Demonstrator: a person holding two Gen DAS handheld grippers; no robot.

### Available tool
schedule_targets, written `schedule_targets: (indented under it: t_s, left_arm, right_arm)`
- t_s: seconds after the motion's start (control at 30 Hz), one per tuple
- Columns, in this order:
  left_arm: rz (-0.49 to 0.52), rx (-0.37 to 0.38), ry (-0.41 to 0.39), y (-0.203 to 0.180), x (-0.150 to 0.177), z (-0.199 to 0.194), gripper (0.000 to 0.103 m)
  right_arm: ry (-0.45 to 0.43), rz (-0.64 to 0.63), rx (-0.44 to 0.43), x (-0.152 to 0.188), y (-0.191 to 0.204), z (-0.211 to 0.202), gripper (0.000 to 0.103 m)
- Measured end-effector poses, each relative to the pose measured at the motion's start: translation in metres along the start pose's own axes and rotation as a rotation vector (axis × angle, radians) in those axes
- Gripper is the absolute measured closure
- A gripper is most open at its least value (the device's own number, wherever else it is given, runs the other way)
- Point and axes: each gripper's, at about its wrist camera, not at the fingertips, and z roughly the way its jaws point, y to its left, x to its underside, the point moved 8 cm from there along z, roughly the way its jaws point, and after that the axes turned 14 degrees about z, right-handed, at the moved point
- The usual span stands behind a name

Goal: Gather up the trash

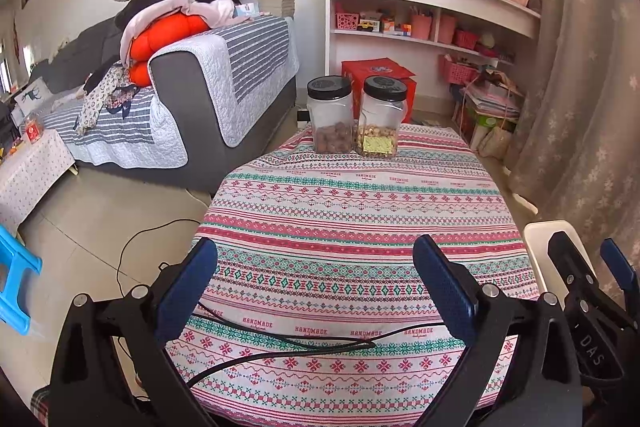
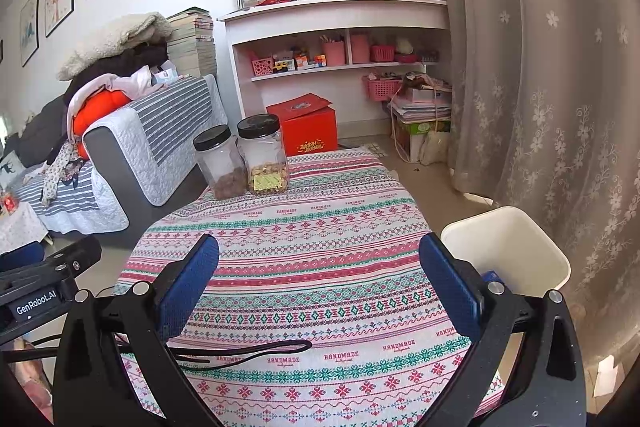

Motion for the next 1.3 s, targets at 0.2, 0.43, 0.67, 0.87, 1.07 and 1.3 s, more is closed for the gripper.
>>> schedule_targets:
  t_s: [0.2, 0.43, 0.67, 0.87, 1.07, 1.3]
  left_arm:
    - [0.002, 0.001, 0.003, 0.0012, -0.0003, 0.0018, 0.008]
    - [0.001, 0.005, 0.001, 0.0008, 0.0001, 0.0026, 0.01]
    - [0.001, 0.027, -0.011, 0.0034, 0.001, 0.0061, 0.015]
    - [0.001, 0.041, -0.015, 0.0033, 0.0006, 0.0067, 0.024]
    - [0.006, 0.047, -0.012, 0.0039, 0.0013, 0.0081, 0.024]
    - [0.034, 0.014, -0.008, 0.0037, 0.0003, 0.0063, 0.015]
  right_arm:
    - [0.007, 0.002, -0.008, 0.0027, 0.0016, -0.0011, 0.007]
    - [0.011, -0.002, -0.015, 0.0021, 0.0037, -0.0026, 0.007]
    - [0.012, -0.004, -0.014, 0.0026, 0.0034, -0.0032, 0.007]
    - [0.013, 0.001, -0.011, 0.0019, 0.0028, -0.0028, 0.007]
    - [0.011, 0.008, -0.005, 0.0002, 0.0008, -0.002, 0.007]
    - [0.011, 0.024, 0.015, -0.003, -0.0037, 0.0042, 0.007]
